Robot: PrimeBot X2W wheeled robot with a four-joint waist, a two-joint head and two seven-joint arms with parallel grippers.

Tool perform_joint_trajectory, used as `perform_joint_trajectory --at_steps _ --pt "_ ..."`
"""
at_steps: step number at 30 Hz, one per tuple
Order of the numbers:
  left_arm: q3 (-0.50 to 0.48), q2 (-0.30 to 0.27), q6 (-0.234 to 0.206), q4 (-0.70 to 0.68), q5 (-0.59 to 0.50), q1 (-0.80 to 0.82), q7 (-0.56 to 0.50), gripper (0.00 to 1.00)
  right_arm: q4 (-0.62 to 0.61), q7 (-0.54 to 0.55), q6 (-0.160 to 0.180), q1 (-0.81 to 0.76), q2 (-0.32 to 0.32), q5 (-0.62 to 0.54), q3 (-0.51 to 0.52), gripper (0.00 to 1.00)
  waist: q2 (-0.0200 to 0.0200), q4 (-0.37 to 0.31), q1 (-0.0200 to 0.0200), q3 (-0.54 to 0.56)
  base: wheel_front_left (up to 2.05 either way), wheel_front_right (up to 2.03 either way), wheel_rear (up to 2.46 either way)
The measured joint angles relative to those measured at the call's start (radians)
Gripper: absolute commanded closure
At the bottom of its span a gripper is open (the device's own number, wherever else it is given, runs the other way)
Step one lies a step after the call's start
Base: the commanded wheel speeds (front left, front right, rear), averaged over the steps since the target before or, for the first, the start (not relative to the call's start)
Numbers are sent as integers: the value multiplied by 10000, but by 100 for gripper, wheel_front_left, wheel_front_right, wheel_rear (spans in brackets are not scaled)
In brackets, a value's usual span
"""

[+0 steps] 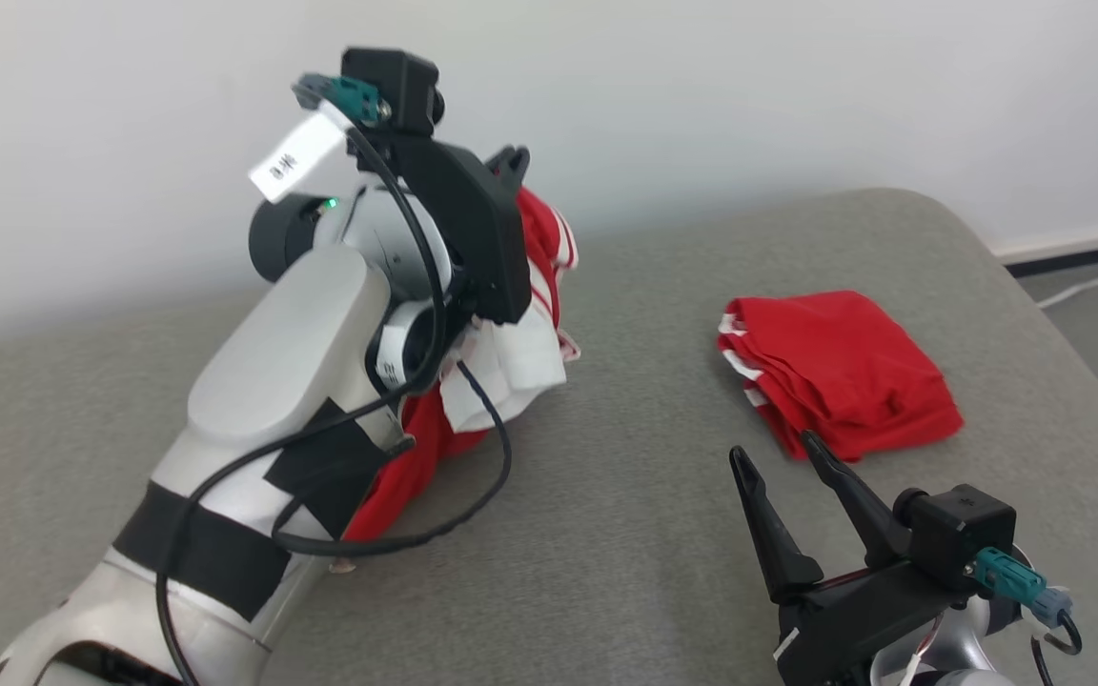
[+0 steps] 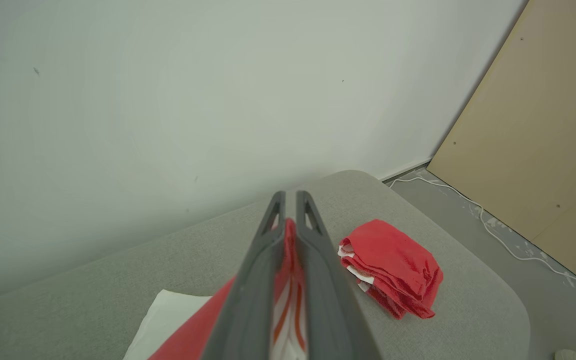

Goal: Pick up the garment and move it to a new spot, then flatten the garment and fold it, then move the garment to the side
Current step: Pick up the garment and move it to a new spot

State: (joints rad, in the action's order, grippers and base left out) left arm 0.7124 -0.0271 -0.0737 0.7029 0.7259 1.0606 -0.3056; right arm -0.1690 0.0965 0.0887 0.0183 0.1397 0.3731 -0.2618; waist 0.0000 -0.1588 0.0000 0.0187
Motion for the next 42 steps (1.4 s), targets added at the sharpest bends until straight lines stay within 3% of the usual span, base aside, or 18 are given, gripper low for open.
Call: perform_joint_trajectory --at_steps 2,3,4,7,14,25,33,42 --pt "201 -4 -88 104 88 -165 -19 98 6 0 -10 41 -12 -2 -54 0 0 -297 0 -68 0 0 0" --pt "257 -4 -151 190 104 -216 -19 20 21 0 -27 95 -25 -2 -98 0 0 -442 0 -105 0 0 0" --pt "278 -6 -155 274 105 -262 -15 0 42 0 -84 150 -44 -2 -150 0 -1 -591 0 -146 0 0 0" --pt "226 -12 -238 514 161 -298 27 0 201 4 -232 400 -115 -2 -332 0 0 -1027 0 -284 0 0 0" --pt "650 19 -230 679 667 -198 301 0 502 -92 -230 539 -71 8 31 0 0 -1632 0 -660 0 0 0" --pt "42 -207 -23 894 932 -502 1645 0 1064 -456 -228 555 318 109 598 0 0 -615 0 -523 0 0 0" --pt "56 -1126 36 253 702 -1753 2865 0 1553 -704 -111 29 608 81 1020 0 0 348 0 -168 0 0 0" --pt "-186 -3045 -336 -2105 -236 -4393 4943 0 1661 -970 94 -625 288 -36 1225 0 0 1548 -1 444 0 0 0"
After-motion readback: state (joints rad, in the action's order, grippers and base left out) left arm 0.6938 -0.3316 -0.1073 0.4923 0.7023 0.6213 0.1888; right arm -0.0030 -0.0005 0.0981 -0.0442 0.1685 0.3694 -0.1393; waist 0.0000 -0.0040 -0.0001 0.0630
